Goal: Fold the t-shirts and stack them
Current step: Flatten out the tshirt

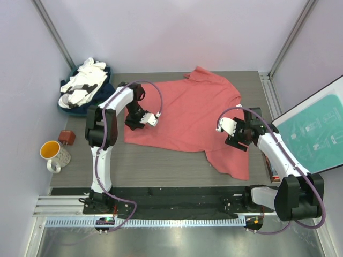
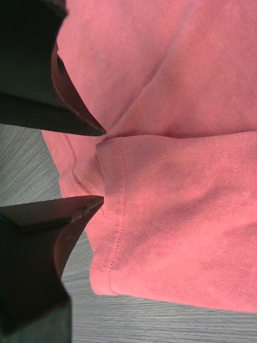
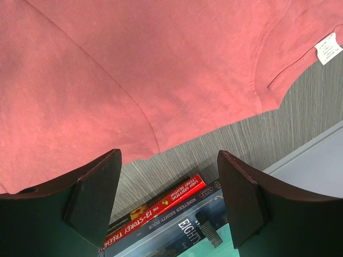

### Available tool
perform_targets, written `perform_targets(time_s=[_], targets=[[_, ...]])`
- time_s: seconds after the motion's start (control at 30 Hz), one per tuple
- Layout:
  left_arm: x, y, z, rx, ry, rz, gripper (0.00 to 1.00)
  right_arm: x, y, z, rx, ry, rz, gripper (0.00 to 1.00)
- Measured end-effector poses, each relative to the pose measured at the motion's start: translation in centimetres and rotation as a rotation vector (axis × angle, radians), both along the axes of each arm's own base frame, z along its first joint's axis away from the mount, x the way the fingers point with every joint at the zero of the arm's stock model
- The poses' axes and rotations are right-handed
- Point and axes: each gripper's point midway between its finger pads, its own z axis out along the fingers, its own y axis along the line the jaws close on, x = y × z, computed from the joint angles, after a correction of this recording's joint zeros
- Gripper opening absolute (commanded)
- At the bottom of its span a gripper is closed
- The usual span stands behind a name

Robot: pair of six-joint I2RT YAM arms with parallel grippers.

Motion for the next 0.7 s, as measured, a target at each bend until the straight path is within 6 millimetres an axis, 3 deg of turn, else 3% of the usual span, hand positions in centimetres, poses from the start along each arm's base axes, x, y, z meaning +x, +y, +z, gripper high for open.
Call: perform_targets(time_s=[0.27,0.7], targets=[[0.0,0.0,-0.1,0.003,0.002,0.003,0.37,0.7,0.0,0.2,0.0,-0.012,0.0,0.76],[0.3,-0.1,-0.3,0.003,-0.006,0.021,0.32,1.1,0.2,0.3,0.001,-0.016,0.004,0.74]])
